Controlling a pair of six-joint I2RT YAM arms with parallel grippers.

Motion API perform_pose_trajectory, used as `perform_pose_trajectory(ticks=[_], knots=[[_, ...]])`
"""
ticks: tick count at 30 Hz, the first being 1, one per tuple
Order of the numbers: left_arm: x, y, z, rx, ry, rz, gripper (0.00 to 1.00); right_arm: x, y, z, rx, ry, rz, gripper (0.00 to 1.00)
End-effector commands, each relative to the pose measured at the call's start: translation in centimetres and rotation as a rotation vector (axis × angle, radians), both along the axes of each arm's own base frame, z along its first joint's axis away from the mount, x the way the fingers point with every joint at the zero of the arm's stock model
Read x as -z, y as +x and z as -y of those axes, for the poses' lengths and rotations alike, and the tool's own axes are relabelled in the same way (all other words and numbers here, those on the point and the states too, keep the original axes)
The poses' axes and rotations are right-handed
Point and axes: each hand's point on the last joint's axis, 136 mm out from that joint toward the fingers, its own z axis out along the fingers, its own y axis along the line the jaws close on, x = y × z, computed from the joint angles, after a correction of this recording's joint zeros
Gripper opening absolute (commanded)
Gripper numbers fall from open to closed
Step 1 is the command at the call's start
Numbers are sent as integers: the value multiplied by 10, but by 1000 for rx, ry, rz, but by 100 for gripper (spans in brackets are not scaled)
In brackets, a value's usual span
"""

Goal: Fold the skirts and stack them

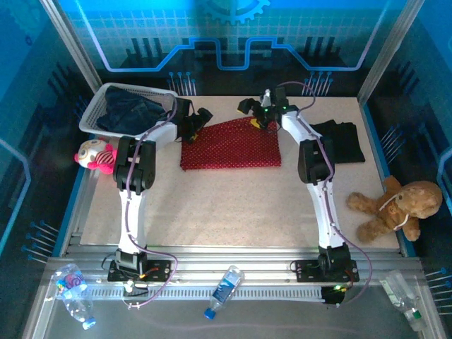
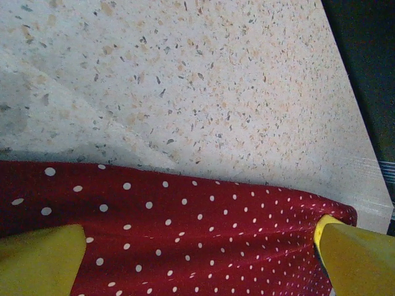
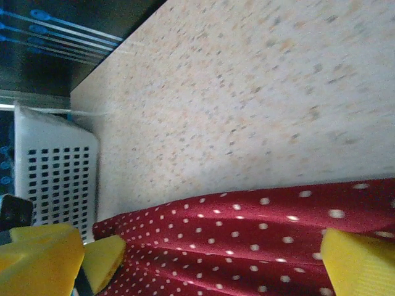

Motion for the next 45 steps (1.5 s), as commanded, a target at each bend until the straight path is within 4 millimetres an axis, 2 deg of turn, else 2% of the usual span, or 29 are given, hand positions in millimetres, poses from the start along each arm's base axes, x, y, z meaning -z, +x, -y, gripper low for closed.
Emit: perform_pose_trajectory(ticks=[1, 4, 8, 12, 14, 19, 22, 25, 29, 32, 35, 38, 41, 45], knots=[[3, -10, -4, 35, 9, -27, 99, 4, 0, 53, 70, -100, -34, 100], [-37, -12, 10, 91, -37, 36, 99, -31, -15, 52, 32, -101, 6, 100], [-87, -33, 26, 150, -12, 92, 99, -63, -57, 51, 2, -149, -28, 100], [-100, -64, 43, 166, -40, 102, 99, -78, -103, 41, -21, -99, -41, 100], [-99, -80, 56, 176, -95, 90, 99, -77, -124, 32, -25, -37, -67, 100], [-91, -104, 84, 185, -240, 56, 99, -71, -156, -2, -94, 91, -131, 100], [-85, -110, 93, 167, -311, 45, 99, -63, -166, -22, -108, 130, -154, 100], [-64, -114, 87, 122, -295, 7, 99, -45, -174, -30, -106, 116, -192, 100], [-25, -126, 71, 72, -200, -68, 99, -19, -181, -22, -59, 84, -238, 100], [-1, -139, 66, 68, -203, -135, 99, 5, -189, -6, -30, -4, -274, 100], [16, -147, 61, 53, -191, -160, 99, 21, -200, 6, -19, -69, -305, 100], [27, -151, 52, 55, -141, -183, 99, 29, -206, 11, -10, -97, -314, 100], [24, -152, 52, 74, -165, -181, 99, 33, -209, 12, -11, -94, -328, 100], [-9, -150, 59, 141, -199, -106, 99, 32, -210, 10, 0, -64, -326, 100]])
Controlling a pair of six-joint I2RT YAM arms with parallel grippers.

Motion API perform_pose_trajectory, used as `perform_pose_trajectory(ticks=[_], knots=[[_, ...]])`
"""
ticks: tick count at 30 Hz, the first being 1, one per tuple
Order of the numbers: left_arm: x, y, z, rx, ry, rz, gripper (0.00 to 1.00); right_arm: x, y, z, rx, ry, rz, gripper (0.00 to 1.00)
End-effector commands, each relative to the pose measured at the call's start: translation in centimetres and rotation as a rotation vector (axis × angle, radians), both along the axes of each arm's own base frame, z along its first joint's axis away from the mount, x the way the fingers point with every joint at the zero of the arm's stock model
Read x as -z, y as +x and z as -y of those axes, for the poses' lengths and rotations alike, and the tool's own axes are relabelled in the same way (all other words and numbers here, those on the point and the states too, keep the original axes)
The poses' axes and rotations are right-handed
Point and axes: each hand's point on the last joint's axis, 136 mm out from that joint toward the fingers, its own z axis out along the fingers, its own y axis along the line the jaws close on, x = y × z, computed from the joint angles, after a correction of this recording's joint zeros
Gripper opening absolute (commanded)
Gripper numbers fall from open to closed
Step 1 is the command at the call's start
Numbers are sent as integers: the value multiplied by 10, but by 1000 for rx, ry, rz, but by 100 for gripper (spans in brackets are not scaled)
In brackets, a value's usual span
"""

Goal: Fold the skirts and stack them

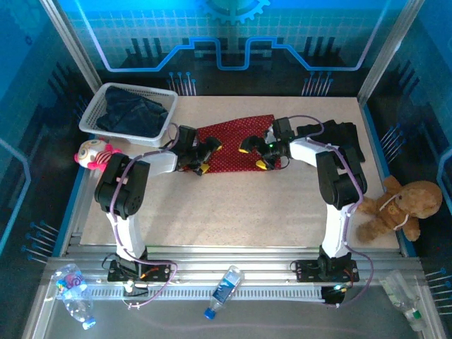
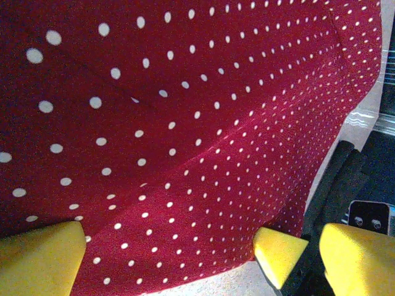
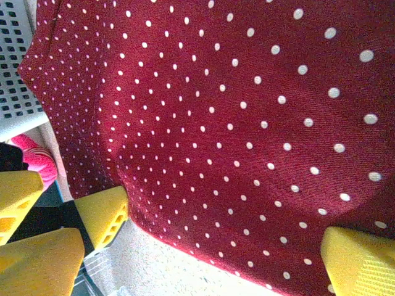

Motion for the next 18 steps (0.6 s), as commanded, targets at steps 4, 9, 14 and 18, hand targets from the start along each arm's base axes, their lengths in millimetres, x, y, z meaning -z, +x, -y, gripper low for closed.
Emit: perform_pose_trajectory(ticks=[4, 9, 14, 18], knots=[[-41, -14, -17, 89, 103, 74, 99, 11, -11, 13, 36, -39, -53, 100], [-59, -26, -56, 121, 314, 107, 99, 2, -16, 21, 12, -85, -67, 100], [-66, -34, -94, 65, 299, 106, 99, -11, -8, 24, 42, -63, -37, 100], [-64, -40, -114, 77, 346, 89, 99, -35, -4, 24, 67, -46, 14, 100]])
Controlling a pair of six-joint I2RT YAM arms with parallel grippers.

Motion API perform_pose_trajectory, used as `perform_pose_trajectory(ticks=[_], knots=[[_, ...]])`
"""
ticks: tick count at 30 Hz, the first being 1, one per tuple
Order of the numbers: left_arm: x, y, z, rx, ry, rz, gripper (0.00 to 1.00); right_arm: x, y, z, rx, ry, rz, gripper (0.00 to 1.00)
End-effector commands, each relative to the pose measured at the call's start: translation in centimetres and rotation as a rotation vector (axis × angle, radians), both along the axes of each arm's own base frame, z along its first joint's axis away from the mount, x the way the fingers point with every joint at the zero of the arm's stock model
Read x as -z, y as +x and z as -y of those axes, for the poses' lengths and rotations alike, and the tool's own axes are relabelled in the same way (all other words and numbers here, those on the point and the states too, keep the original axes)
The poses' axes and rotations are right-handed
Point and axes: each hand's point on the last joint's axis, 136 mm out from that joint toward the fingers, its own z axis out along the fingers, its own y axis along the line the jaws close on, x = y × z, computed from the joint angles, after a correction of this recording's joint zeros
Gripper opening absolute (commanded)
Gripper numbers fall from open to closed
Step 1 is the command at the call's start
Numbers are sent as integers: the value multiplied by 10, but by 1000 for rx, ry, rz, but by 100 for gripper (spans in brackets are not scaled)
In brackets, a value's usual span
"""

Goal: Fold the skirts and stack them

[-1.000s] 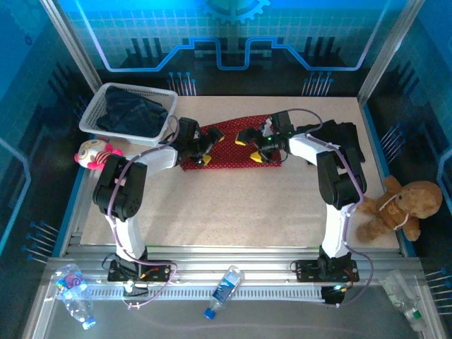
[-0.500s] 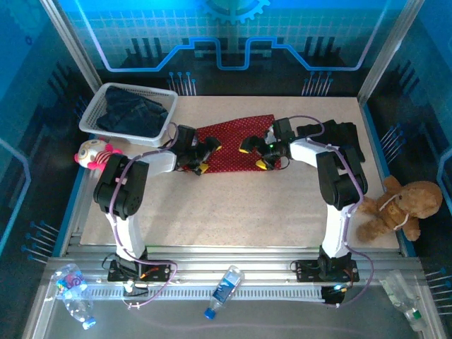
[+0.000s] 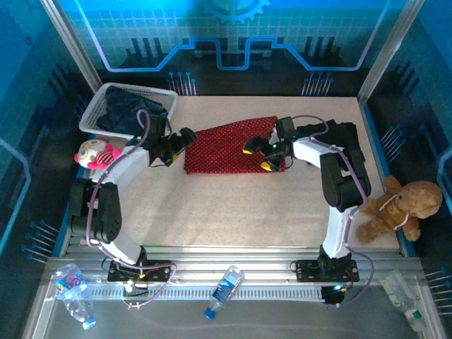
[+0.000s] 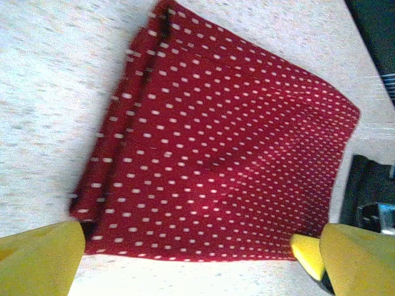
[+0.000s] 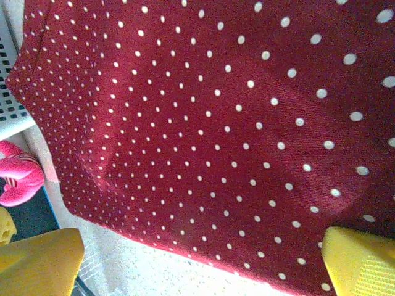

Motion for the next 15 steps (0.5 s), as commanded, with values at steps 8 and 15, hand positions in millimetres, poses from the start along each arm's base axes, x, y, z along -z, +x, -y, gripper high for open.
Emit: perform_pose_trajectory(ticks=[8, 15], knots=[[28, -11, -10, 147, 79, -144, 99, -73, 32, 12, 92, 49, 177, 100], [61, -10, -20, 201, 150, -170, 98, -45, 21, 46, 117, -55, 124, 100]])
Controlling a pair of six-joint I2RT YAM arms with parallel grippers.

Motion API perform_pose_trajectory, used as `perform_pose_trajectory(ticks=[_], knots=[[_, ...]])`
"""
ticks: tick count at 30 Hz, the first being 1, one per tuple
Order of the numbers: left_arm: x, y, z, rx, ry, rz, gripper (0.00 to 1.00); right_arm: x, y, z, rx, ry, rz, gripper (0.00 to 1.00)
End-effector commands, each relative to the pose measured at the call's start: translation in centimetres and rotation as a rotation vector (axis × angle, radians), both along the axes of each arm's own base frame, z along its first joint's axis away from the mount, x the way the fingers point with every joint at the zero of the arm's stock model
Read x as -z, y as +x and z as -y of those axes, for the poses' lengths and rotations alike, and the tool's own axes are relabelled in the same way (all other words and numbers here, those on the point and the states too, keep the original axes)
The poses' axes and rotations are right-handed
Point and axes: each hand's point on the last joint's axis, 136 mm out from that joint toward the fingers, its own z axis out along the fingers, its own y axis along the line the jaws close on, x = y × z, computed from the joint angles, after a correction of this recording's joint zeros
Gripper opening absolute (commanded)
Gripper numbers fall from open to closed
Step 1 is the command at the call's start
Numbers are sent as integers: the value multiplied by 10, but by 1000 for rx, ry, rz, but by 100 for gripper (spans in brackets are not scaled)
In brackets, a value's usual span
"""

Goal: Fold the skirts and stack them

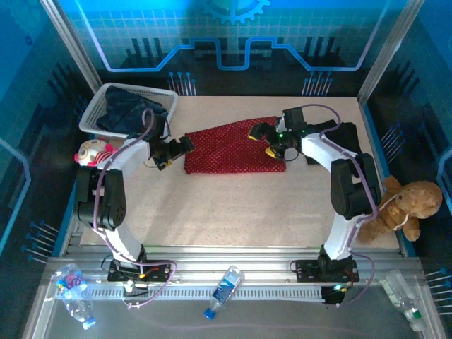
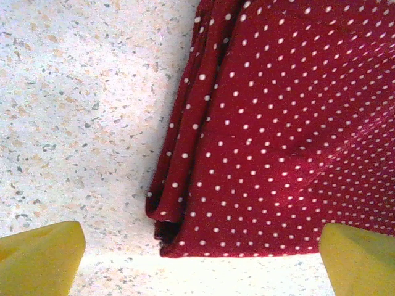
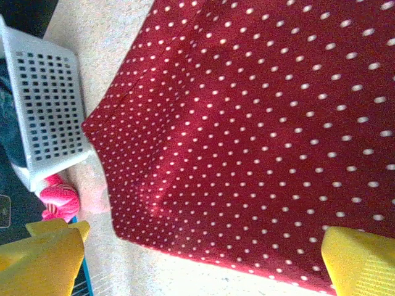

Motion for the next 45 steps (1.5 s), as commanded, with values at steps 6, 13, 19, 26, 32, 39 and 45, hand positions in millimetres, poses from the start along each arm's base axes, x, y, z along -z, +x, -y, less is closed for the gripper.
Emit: perform_pose_trajectory(ticks=[6, 13, 19, 26, 32, 39, 45], knots=[[27, 15, 24, 119, -134, -18, 86, 29, -9, 42, 16, -47, -68, 100], [49, 28, 29, 122, -138, -41, 73, 48, -14, 40, -20, -37, -121, 100], [49, 33, 47, 170, -167, -13, 62, 64, -21, 32, -20, 11, -158, 100], [42, 35, 59, 213, -182, 7, 48, 74, -27, 26, -34, 19, -180, 100], [53, 28, 31, 156, -1, -34, 19, 80, -29, 24, -35, 23, -191, 100], [14, 20, -14, 83, 279, -9, 0, 82, -53, 1, -62, 55, -228, 100], [-48, 10, -47, 139, 691, 26, 0, 55, -64, -39, -103, 97, -195, 100]])
